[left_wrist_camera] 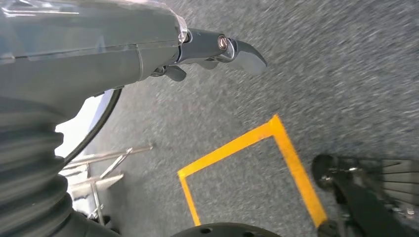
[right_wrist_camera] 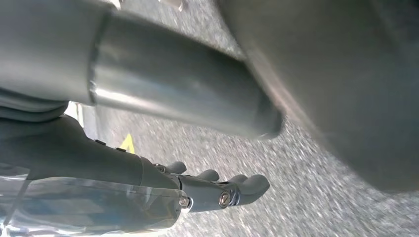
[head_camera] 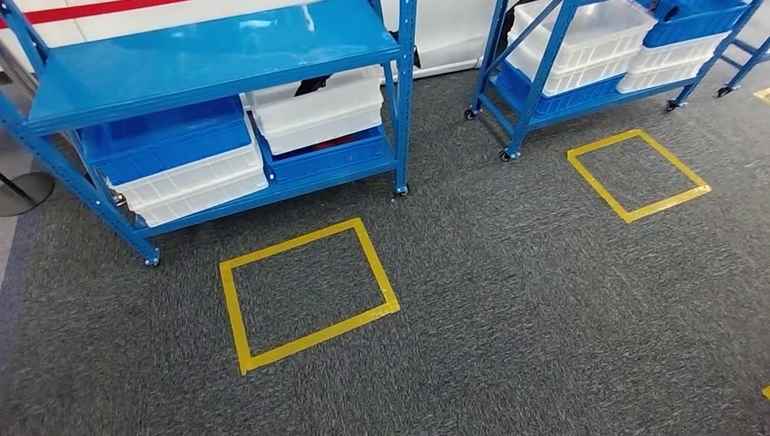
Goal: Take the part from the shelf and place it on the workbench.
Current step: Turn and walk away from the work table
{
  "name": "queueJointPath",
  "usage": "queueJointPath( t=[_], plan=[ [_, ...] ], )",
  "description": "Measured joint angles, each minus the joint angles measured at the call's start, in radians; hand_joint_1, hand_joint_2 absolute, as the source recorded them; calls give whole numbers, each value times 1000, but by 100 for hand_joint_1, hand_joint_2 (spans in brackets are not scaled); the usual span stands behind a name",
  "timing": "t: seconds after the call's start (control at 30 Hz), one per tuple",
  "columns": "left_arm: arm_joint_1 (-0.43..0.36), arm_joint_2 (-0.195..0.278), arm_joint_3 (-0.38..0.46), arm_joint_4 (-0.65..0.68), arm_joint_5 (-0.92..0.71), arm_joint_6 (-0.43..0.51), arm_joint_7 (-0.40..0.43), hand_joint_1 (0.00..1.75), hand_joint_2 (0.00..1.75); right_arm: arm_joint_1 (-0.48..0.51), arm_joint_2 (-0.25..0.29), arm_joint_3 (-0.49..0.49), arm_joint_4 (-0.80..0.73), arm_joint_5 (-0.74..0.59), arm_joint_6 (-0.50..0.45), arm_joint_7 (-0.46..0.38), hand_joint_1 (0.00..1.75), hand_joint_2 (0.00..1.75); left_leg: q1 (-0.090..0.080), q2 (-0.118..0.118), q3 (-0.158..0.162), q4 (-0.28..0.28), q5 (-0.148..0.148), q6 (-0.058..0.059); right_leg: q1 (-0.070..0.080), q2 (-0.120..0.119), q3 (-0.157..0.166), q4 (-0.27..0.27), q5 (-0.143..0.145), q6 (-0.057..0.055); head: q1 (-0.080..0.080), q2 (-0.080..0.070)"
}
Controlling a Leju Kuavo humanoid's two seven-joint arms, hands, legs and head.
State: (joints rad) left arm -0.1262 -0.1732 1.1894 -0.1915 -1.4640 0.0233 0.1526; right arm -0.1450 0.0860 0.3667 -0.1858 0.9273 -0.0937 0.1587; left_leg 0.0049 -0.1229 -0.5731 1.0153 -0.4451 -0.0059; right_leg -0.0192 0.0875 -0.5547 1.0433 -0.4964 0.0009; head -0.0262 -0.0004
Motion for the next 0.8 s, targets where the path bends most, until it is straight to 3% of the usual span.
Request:
queueJointPath(
  t=[0.07, 0.13, 0.2, 0.23, 0.3, 0.37, 0.47, 0.5, 0.57, 0.63, 0.7, 0.77, 0.8],
  plan=[
    [4, 2, 0, 0, 2, 3, 0, 0, 175, -2, 2, 0, 0, 4, 1, 0, 0, 0, 3, -10, -8, -1, 3, -12, 2, -24, 0, -5, 5, -12, 0, 0],
    [6, 5, 0, 0, 3, 6, 2, 0, 175, -3, 4, 0, 0, 7, 3, -2, 0, 0, 1, 34, -26, 34, -20, -23, 1, -51, 2, -12, 9, -27, 0, 0],
    [2, 6, 0, 0, 5, 10, 3, 0, 175, -3, 4, -1, 0, 9, 3, -4, 0, 0, 0, 95, -78, 149, -84, -30, 4, -83, 3, -15, 7, -37, 0, 0],
    [0, 6, 0, 0, 5, 11, 3, 0, 175, -2, 4, -2, 0, 10, 3, -4, 0, 0, 1, 107, -111, 218, -115, -32, 7, -100, 3, -15, 6, -39, 0, 0],
    [1, 6, 0, 0, 5, 12, 3, 0, 175, -2, 3, -4, 0, 11, 3, -5, 0, 0, 2, 115, -149, 302, -140, -34, 11, -128, 4, -15, 4, -42, 0, 0],
    [2, 6, 0, 0, 5, 13, 3, 0, 175, -2, 3, -5, 0, 11, 3, -5, 0, 0, 2, 116, -153, 314, -137, -34, 13, -139, 5, -15, 3, -42, 0, 0],
    [3, 7, 0, 0, 5, 13, 4, 0, 175, -2, 3, -6, 0, 11, 3, -5, 0, 0, 2, 118, -140, 290, -122, -33, 14, -145, 6, -15, 2, -42, 0, 0],
    [4, 8, 1, 0, 6, 13, 4, 0, 175, -3, 3, -6, 0, 12, 3, -5, 0, 0, 2, 121, -116, 246, -98, -30, 15, -153, 8, -15, 0, -42, 0, 0],
    [3, 10, 1, 0, 6, 17, 4, 0, 175, -6, 3, -8, 0, 14, 1, -6, 0, 0, -9, 154, -37, 92, -37, -10, 20, -187, 17, -15, -7, -33, 0, 0],
    [3, 12, 2, 0, 6, 20, 4, 0, 175, -10, 4, -9, 0, 17, -1, -6, 0, 0, -17, 172, 10, -4, -10, 9, 24, -215, 28, -16, -13, -19, 0, 0],
    [5, 11, 3, 0, 7, 21, 4, 0, 175, -12, 3, -9, -1, 20, -3, -8, 0, 0, -9, 151, 16, -16, -2, 17, 22, -175, 23, 7, -33, -7, 0, 0],
    [1, 11, 5, 0, 7, 22, 4, 0, 175, -10, 2, -10, -1, 22, -4, -11, 0, 0, -3, 129, 17, -22, 5, 24, 17, -111, -24, 107, -90, 2, 0, 0],
    [-1, 11, 6, 0, 7, 22, 4, 0, 175, -9, 2, -11, -1, 22, -4, -11, 0, 0, -3, 116, 15, -21, 6, 26, 15, -95, -59, 175, -121, 4, 0, 0]
  ],
)
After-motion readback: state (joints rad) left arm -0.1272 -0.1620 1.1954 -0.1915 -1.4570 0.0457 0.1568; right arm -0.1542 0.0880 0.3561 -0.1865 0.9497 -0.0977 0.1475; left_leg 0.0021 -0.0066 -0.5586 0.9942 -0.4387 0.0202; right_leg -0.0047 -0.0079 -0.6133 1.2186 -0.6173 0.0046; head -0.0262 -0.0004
